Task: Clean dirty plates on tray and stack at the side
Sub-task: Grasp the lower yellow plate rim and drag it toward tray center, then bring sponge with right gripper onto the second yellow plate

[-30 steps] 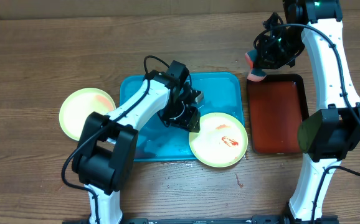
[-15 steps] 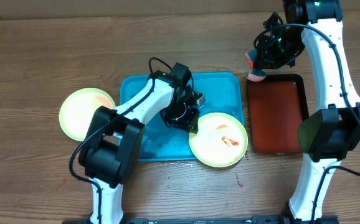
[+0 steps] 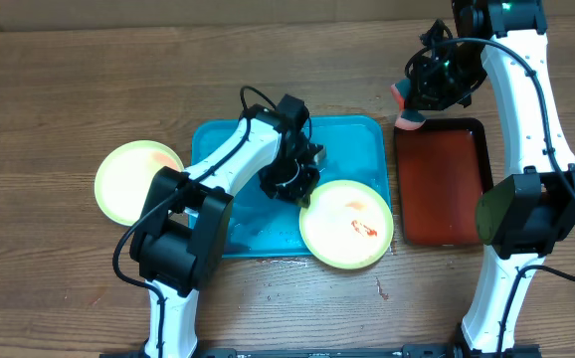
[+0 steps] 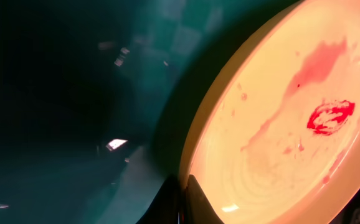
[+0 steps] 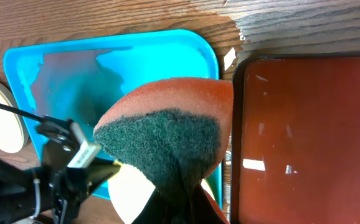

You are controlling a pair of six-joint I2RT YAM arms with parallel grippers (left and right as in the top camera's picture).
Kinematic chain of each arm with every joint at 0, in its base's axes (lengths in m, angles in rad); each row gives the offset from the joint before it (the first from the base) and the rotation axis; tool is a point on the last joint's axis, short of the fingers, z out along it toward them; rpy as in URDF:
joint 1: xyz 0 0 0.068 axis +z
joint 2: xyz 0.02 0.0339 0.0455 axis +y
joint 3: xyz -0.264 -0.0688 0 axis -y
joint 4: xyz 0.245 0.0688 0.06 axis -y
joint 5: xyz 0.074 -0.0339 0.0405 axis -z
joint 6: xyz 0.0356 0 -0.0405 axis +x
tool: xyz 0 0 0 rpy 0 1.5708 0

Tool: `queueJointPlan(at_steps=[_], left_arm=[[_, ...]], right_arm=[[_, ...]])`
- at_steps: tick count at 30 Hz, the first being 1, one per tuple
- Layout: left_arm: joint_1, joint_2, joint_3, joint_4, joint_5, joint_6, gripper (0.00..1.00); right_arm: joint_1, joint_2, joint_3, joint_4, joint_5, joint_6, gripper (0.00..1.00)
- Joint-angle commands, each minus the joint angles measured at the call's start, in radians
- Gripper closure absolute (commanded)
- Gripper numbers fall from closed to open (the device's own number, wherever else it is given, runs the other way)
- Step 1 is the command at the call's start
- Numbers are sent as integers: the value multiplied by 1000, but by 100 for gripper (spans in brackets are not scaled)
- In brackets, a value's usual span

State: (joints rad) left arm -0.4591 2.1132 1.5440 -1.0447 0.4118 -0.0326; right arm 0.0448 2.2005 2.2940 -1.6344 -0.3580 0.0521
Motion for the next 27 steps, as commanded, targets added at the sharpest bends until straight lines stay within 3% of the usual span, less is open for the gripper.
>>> queueJointPlan(at_steps=[1, 7, 14, 27], left_arm=[[50, 1, 64, -2, -100, -51, 96], [168, -1, 85, 2, -207, -119, 96], [295, -1, 83, -23, -209, -167, 96], [320, -1, -1, 33, -205, -212, 96]], right_arm=[[0, -6, 10, 5, 2, -1, 96], [18, -6, 9, 13, 2, -1, 96], [66, -6, 9, 59, 1, 6, 96], [169, 19, 9, 108, -1, 84, 96]])
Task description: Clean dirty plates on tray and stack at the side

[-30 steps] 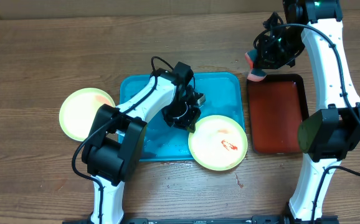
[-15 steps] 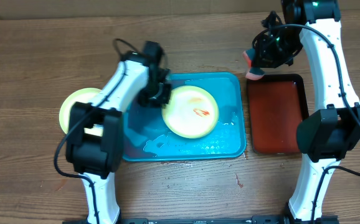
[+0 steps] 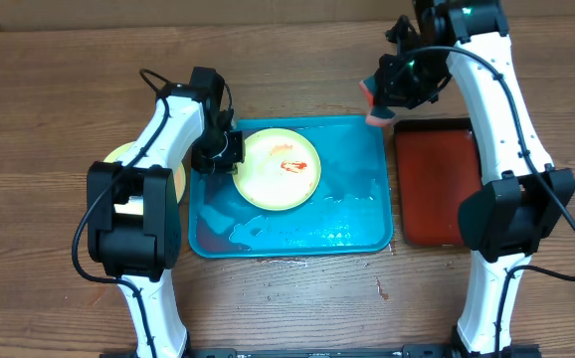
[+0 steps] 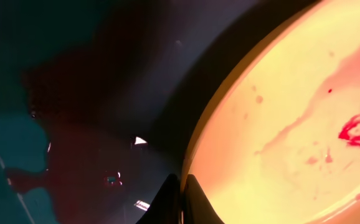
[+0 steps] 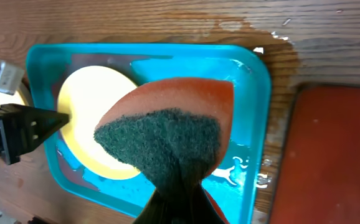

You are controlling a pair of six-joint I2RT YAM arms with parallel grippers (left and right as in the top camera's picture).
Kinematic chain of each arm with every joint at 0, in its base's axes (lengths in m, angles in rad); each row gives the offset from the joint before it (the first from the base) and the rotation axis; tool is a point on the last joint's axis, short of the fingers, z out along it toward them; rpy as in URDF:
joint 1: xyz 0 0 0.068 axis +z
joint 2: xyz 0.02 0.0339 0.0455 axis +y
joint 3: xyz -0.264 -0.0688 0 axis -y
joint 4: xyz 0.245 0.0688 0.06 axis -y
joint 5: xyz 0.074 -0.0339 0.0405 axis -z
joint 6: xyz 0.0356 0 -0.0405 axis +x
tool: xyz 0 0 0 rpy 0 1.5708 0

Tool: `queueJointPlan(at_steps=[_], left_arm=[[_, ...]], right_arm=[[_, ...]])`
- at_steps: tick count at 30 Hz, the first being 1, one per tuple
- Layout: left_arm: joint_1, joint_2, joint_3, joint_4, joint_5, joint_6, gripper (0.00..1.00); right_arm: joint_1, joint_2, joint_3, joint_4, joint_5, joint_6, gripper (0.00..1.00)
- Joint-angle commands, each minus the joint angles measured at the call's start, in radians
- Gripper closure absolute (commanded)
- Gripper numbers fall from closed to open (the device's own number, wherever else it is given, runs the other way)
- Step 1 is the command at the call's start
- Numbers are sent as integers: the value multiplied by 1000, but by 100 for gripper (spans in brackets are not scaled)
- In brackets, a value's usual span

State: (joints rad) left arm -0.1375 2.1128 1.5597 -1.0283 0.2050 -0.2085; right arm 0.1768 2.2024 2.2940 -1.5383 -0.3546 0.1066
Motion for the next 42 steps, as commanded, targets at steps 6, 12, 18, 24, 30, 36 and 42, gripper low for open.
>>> queueJointPlan(at_steps=[6, 12, 18, 24, 30, 36, 42], left_arm=[[-3, -1, -18, 39, 10, -42, 96], [-1, -1, -18, 38, 32, -39, 96], [-1, -1, -18, 33, 35, -29, 96], [-1, -1, -18, 34, 40, -9, 96], [-1, -1, -18, 34, 52, 12, 96], [-1, -1, -18, 31, 58, 22, 96], [-1, -1, -18, 11, 89, 56, 96]], right_arm=[[142, 33, -42, 109, 69, 163, 96], [245, 33, -111, 189, 138, 262, 96], [315, 33, -220, 328, 183, 349, 96], [339, 33, -369, 438, 202, 395, 96], [333, 33, -479, 547, 220, 391, 96], [333, 55, -509, 586, 219, 392, 96], [307, 105, -509, 620, 99, 396, 96]])
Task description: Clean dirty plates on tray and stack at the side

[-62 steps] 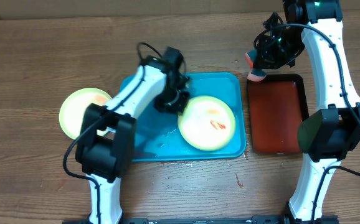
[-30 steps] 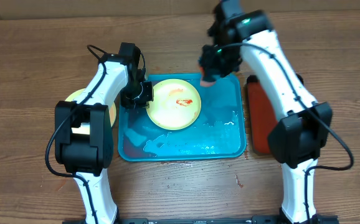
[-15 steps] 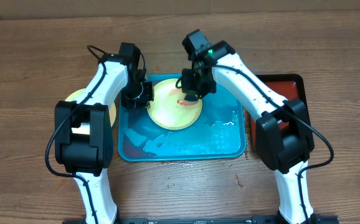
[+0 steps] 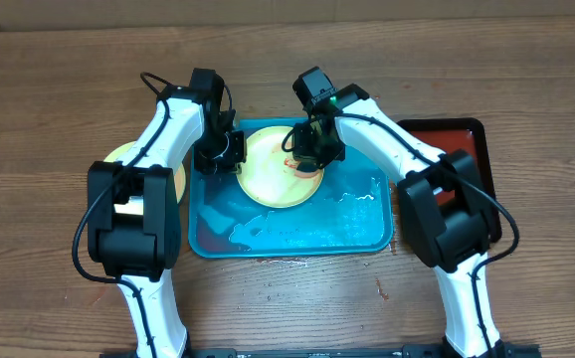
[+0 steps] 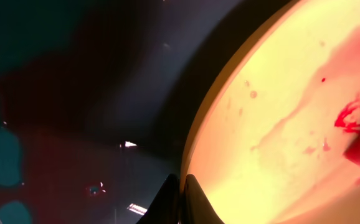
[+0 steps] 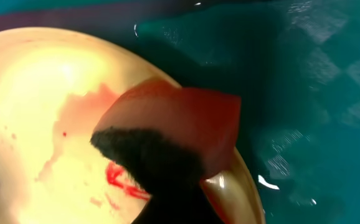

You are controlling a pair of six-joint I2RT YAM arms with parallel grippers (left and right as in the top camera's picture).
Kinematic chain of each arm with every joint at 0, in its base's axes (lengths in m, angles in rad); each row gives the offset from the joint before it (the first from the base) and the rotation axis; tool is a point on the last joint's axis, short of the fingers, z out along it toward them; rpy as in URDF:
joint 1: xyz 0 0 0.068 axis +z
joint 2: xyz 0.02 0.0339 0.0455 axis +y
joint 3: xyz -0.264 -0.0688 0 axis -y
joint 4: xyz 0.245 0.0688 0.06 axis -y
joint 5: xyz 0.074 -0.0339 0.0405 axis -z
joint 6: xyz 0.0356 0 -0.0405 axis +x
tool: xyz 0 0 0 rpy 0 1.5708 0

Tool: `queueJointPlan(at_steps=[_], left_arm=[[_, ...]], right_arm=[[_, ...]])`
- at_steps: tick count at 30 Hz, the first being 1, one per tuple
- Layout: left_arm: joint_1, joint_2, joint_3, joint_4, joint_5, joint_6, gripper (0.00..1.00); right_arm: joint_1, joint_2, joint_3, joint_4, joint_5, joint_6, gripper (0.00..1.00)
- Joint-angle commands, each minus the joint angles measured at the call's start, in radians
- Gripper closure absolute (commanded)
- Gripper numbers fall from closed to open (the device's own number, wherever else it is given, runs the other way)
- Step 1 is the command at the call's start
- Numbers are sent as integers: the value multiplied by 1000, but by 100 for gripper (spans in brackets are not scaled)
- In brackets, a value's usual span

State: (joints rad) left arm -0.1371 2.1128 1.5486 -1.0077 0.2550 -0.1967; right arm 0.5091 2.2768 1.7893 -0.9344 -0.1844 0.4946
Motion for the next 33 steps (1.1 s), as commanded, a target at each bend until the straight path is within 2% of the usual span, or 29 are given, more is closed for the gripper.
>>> queueJointPlan(at_steps=[1, 8, 14, 23, 26, 33], left_arm=[[-2, -1, -7, -12, 39, 46, 96], [-2, -1, -7, -13, 104, 89, 96], [-2, -1, -7, -12, 104, 89, 96], [-2, -1, -7, 0, 104, 93, 96], [0, -1, -7, -1, 104, 93, 96], [-1, -1, -7, -2, 104, 97, 96]], right_arm=[[-32, 31, -4, 25, -94, 8, 96], [-38, 53, -4, 93, -257, 19, 96], [2, 105, -4, 98, -392, 29, 96], [72, 104, 35, -4, -418, -71, 96], [65, 104, 55, -83, -365, -110, 96], [0, 104, 192, -303, -35, -132, 96]])
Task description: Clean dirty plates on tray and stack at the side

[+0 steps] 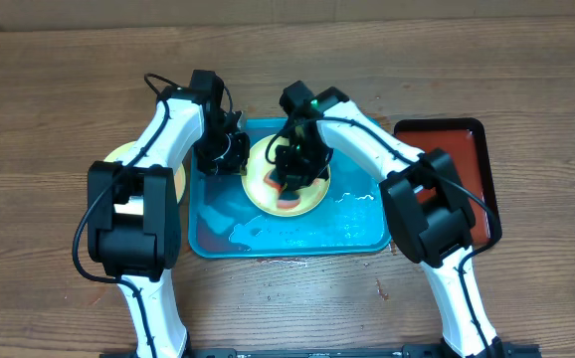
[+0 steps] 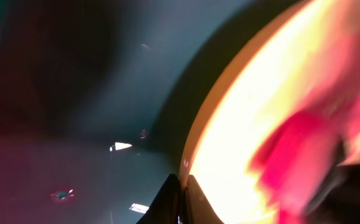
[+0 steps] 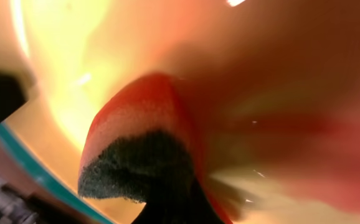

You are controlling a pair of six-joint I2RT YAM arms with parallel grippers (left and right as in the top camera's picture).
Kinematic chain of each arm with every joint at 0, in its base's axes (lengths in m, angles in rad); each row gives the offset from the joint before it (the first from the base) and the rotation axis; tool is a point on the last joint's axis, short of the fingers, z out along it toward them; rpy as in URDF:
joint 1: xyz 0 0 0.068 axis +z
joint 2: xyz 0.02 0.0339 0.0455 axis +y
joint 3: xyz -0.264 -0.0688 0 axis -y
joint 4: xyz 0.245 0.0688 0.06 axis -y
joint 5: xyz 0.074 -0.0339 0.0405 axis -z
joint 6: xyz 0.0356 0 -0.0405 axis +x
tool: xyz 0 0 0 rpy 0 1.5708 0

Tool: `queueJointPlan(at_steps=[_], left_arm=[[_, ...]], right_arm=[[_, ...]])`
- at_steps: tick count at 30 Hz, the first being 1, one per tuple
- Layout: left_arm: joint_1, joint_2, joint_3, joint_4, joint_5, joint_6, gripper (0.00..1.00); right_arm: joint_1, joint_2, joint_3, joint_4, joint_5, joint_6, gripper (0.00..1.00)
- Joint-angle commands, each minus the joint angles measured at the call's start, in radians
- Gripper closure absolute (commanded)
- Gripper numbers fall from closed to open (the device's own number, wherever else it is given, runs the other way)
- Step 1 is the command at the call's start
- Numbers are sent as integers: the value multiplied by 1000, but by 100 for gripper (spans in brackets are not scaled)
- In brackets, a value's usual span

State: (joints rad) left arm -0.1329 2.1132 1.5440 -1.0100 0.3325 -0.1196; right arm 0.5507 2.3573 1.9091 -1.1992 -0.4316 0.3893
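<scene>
A pale yellow plate [image 1: 264, 184] with red smears lies in the blue tray [image 1: 357, 224]. My left gripper [image 1: 236, 157] is shut on the plate's left rim [image 2: 195, 149]. My right gripper [image 1: 292, 179] is shut on an orange sponge with a dark green scouring side [image 3: 139, 158], which presses on the plate's face [image 3: 74, 74]. A second pale plate [image 1: 111, 157] lies on the table left of the tray, mostly hidden behind my left arm.
A dark red tray [image 1: 472, 149] sits at the right of the table. Wet patches and water show on the blue tray's floor [image 1: 268, 231]. Both arms cross over the tray's upper half.
The sponge in my right gripper has moved from the plate's upper right to its lower middle. Red smear now spreads wider on the plate. My left gripper still holds the rim.
My left gripper held the dirty plate at the tray's lower right, while my right gripper held the sponge over the red tray. Then the plate lay in the tray's upper left. The sponge then touched the plate's red stain, and now it rests lower on the plate.
</scene>
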Motion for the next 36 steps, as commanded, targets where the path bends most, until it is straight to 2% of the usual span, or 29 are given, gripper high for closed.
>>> queueJointPlan(at_steps=[1, 6, 11, 20, 27, 36], left_arm=[[-5, -1, -3, 0, 27, 20, 96], [-5, -1, -3, -5, 27, 39, 96], [-5, -1, -3, -10, 28, 46, 96], [-5, -1, -3, -7, 65, 65, 96], [-5, -1, -3, -3, 64, 64, 96], [-5, -1, -3, 5, 64, 64, 96]], right_arm=[[-47, 24, 89, -53, 259, -26, 96], [-48, 24, 122, -37, 395, 33, 96], [-37, 24, 117, 75, 399, 127, 96], [-12, 61, 111, 211, 185, 136, 96], [23, 124, 111, 205, -108, -2, 96], [20, 119, 189, -25, -150, -150, 96]])
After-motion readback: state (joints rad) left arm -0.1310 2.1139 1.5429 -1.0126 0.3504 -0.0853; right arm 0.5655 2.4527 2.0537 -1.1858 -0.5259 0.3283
